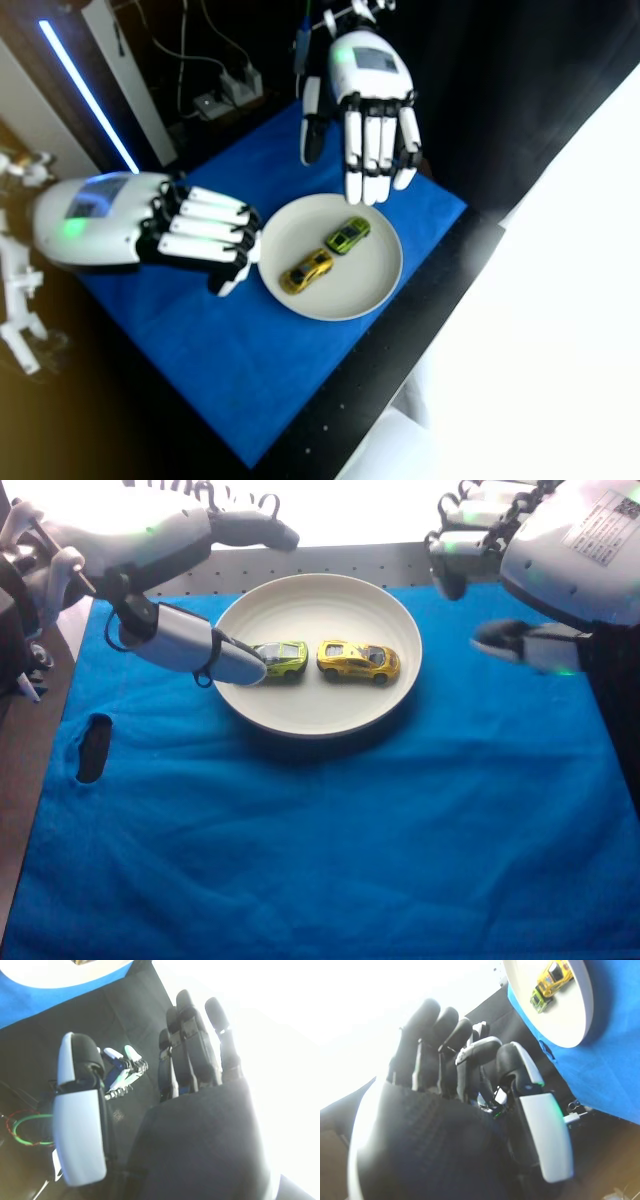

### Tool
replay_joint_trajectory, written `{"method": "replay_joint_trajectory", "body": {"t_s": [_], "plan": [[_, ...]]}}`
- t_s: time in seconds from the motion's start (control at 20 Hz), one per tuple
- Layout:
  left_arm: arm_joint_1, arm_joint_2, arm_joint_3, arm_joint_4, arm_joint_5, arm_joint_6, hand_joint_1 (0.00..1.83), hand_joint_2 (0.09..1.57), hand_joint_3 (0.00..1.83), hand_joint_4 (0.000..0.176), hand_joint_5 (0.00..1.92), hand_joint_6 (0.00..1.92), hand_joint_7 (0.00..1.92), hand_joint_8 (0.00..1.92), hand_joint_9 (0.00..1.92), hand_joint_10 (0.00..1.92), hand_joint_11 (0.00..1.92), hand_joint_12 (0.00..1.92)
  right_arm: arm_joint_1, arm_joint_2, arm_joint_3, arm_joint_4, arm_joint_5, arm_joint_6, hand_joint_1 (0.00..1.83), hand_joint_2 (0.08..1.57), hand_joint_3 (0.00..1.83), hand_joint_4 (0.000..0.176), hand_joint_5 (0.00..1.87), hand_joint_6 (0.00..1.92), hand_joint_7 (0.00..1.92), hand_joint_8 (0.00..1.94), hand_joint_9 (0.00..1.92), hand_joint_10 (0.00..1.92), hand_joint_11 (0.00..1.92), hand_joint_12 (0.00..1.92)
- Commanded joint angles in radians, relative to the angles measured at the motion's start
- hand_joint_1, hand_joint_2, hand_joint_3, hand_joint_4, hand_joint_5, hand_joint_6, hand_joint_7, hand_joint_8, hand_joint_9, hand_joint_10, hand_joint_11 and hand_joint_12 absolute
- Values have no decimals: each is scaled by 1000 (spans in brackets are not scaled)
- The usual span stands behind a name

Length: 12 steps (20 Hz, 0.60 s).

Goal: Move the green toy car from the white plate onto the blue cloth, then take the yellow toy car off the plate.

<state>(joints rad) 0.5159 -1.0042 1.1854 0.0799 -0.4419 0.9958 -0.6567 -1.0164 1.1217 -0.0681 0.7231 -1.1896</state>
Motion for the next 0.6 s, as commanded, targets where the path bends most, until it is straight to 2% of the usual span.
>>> {"method": "replay_joint_trajectory", "body": {"t_s": [0.0, 0.05, 0.1, 0.15, 0.2, 0.25, 0.3, 0.35, 0.45, 0.5, 0.55], "plan": [[-17, -5, 3, -8, -114, -2, 881, 948, 26, 94, 365, 229, 293, 38, 207, 381, 0, 1542, 16, -5, 6, 18, 121, -7, 1317, 933, 7, 0, 649, 165, 516, 540, 366, 986, 106, 1606], [-17, -8, 5, -8, -112, -2, 860, 962, 11, 99, 348, 165, 334, 22, 234, 484, 0, 1639, 16, -9, 9, 23, 121, -7, 1327, 927, 2, 0, 650, 99, 513, 525, 347, 1006, 98, 1610], [-19, -15, 11, -8, -107, -2, 860, 977, 6, 70, 382, 145, 386, 21, 224, 584, 0, 1632, 16, -13, 13, 29, 121, -7, 1310, 927, 1, 0, 662, 65, 526, 517, 347, 1036, 123, 1638], [-21, -22, 18, -8, -102, -2, 875, 973, 2, 73, 408, 141, 387, 14, 198, 587, 0, 1587, 16, -16, 17, 34, 121, -7, 1313, 925, 0, 0, 668, 46, 540, 508, 355, 1042, 140, 1626], [-25, -34, 29, -9, -94, -2, 870, 966, 0, 40, 456, 113, 418, 11, 236, 540, 0, 1540, 16, -19, 20, 40, 121, -7, 1328, 930, 1, 0, 676, 29, 567, 485, 373, 1025, 148, 1625], [-27, -42, 36, -9, -88, -2, 860, 962, 0, 21, 495, 111, 448, 16, 270, 542, 0, 1552, 16, -19, 21, 42, 121, -7, 1320, 947, 5, 0, 693, 26, 601, 495, 397, 1074, 163, 1671], [-32, -60, 52, -9, -72, -2, 877, 939, 0, 5, 557, 103, 558, 42, 334, 689, 0, 1634, 16, -19, 21, 44, 121, -7, 1339, 979, 8, 0, 702, 21, 600, 514, 374, 1116, 130, 1708], [-36, -73, 65, -9, -61, -1, 863, 932, 0, 15, 574, 82, 615, 54, 339, 839, 20, 1699, 16, -19, 21, 44, 121, -7, 1335, 996, 9, 0, 709, 19, 598, 515, 375, 1115, 139, 1703], [-47, -102, 87, -26, -30, 30, 809, 925, 0, 6, 560, 40, 704, 98, 346, 1032, 41, 1771, 16, -19, 21, 46, 121, -7, 1305, 1018, 9, 0, 750, 29, 612, 547, 398, 1179, 210, 1767], [-53, -113, 91, -50, -13, 76, 811, 917, 0, 0, 561, 32, 732, 118, 380, 1056, 92, 1764, 16, -19, 22, 46, 121, -7, 1293, 1021, 6, 0, 765, 32, 619, 572, 419, 1197, 246, 1759], [-55, -123, 97, -71, 1, 113, 850, 898, 0, 0, 582, 15, 675, 465, 401, 1276, 186, 1875, 16, -20, 23, 46, 122, -7, 1284, 1027, 4, 0, 784, 33, 629, 614, 446, 1225, 286, 1752]]}}
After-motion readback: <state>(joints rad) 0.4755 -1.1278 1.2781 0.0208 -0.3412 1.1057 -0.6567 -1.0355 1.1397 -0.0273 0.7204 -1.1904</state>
